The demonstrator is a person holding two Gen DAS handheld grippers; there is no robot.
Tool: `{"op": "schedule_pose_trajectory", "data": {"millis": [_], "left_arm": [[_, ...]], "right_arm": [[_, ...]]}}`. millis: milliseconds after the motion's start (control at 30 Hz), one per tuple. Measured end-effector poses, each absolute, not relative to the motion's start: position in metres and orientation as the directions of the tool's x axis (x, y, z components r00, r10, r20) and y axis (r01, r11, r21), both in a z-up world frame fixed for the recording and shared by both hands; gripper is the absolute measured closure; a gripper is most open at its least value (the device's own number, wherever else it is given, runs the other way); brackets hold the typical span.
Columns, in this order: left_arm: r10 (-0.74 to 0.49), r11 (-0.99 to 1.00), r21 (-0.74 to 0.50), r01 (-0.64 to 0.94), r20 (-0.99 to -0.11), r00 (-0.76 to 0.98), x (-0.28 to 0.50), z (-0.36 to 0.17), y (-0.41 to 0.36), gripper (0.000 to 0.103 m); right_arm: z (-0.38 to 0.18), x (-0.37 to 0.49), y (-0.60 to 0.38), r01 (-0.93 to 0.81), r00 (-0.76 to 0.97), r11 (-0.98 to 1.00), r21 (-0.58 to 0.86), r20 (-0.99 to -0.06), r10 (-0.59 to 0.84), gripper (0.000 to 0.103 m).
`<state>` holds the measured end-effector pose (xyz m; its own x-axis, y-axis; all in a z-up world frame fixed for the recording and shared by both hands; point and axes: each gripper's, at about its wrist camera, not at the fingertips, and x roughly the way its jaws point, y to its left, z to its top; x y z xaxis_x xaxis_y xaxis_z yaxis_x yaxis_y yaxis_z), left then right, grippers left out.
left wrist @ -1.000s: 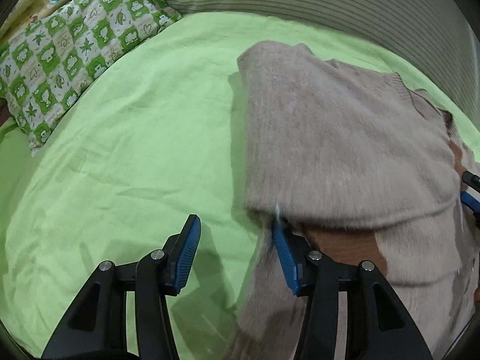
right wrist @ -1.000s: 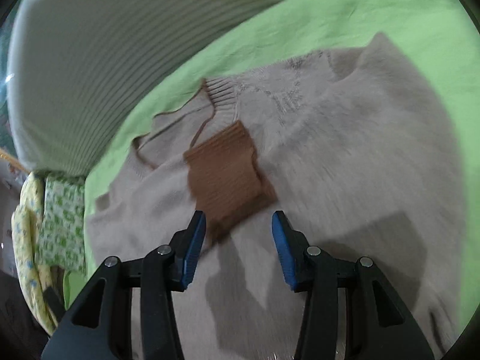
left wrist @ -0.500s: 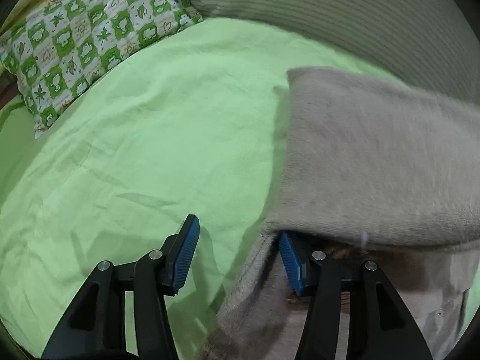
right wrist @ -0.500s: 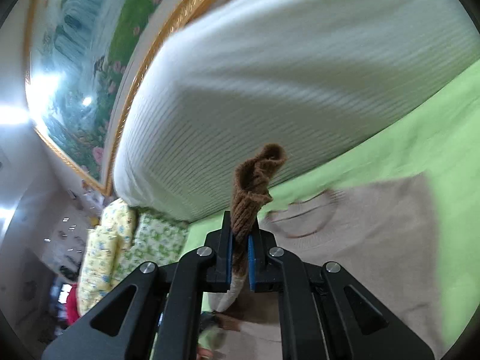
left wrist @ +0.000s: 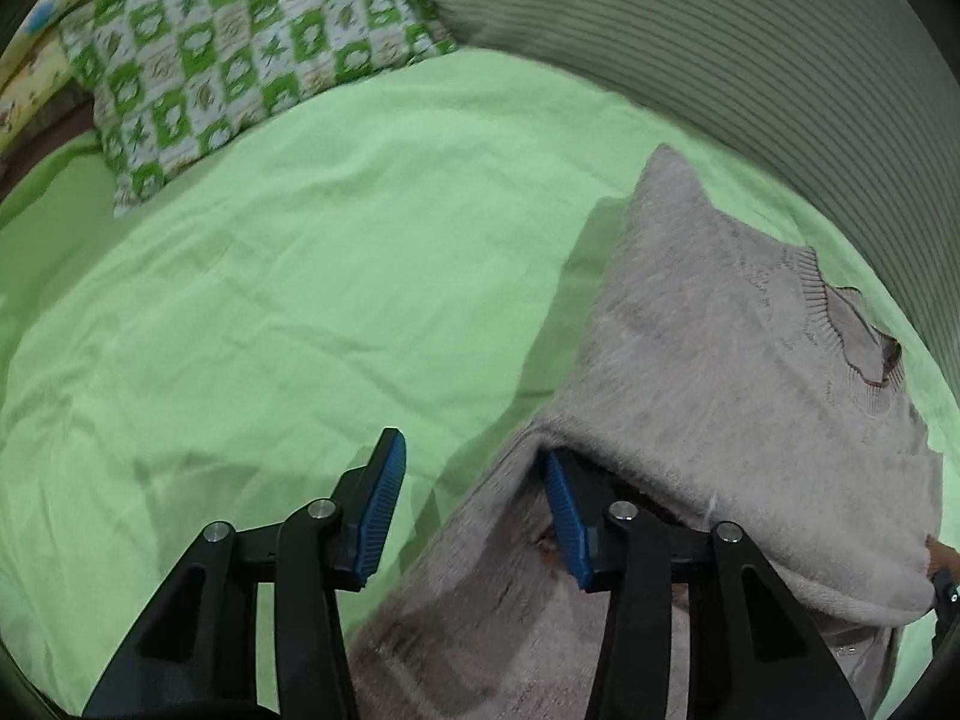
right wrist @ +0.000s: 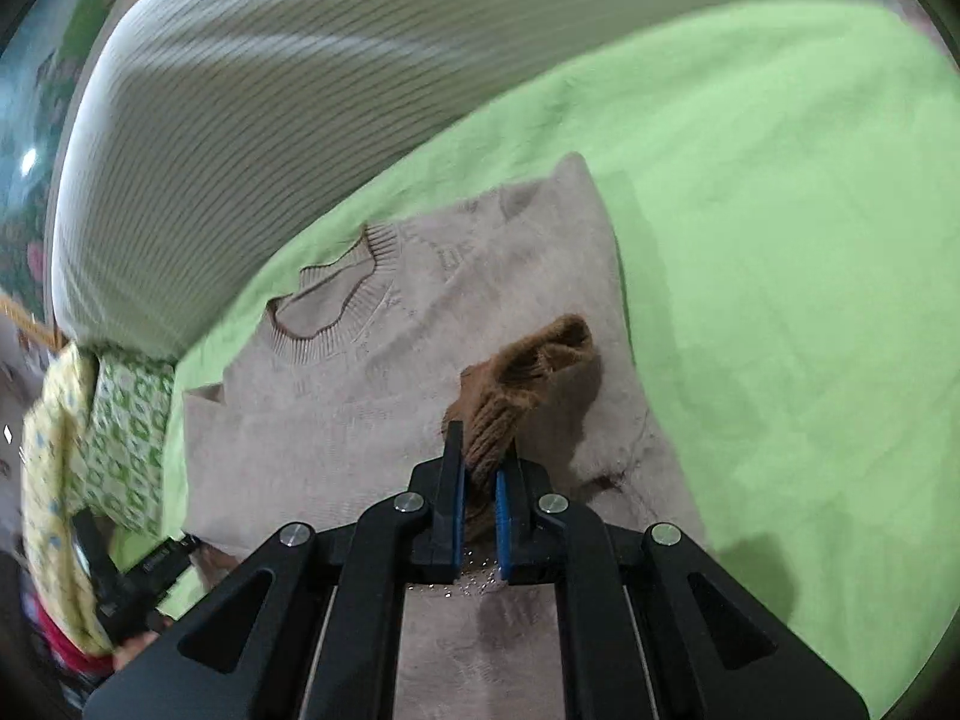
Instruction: Fold small clothes
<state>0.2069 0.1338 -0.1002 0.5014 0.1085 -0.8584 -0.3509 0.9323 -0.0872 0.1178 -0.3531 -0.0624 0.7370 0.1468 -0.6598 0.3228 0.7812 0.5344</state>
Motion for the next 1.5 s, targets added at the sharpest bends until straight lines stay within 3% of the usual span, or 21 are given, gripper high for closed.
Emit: {"op": "schedule_pose_trajectory", "data": {"millis": [300, 467, 700, 1167, 1333, 1500], "left_arm": [[0.099, 0.934, -0.085, -0.348, -0.872, 0.479, 0.214, -0.112, 0.134, 0.062], [0.107, 0.933, -0.076, -0.352, -0.875, 0.473, 0.214, -0.115, 0.132, 0.062], [0.117, 0.941, -0.049, -0.334, -0.881, 0.459, 0.217, -0.123, 0.124, 0.061], [0.114, 0.951, -0.031, -0.307, -0.889, 0.444, 0.212, -0.136, 0.124, 0.053], [0.074, 0.955, -0.059, -0.290, -0.902, 0.426, 0.203, -0.132, 0.128, 0.052], [0.013, 0.952, -0.142, -0.271, -0.867, 0.497, 0.190, -0.094, 0.133, 0.054]], "right_arm": [[-0.065, 0.121, -0.355, 0.307, 0.726, 0.830, 0.467, -0.678, 0.113, 0.094], [-0.032, 0.125, -0.347, 0.201, 0.808, 0.876, 0.439, -0.580, 0.105, 0.094], [-0.073, 0.129, -0.361, 0.316, 0.706, 0.854, 0.413, -0.704, 0.079, 0.094], [-0.107, 0.108, -0.360, 0.379, 0.627, 0.814, 0.440, -0.770, 0.124, 0.094], [-0.101, 0.105, -0.366, 0.422, 0.596, 0.785, 0.452, -0.792, 0.136, 0.074], [-0.063, 0.084, -0.363, 0.420, 0.669, 0.793, 0.442, -0.741, 0.058, 0.062]]}}
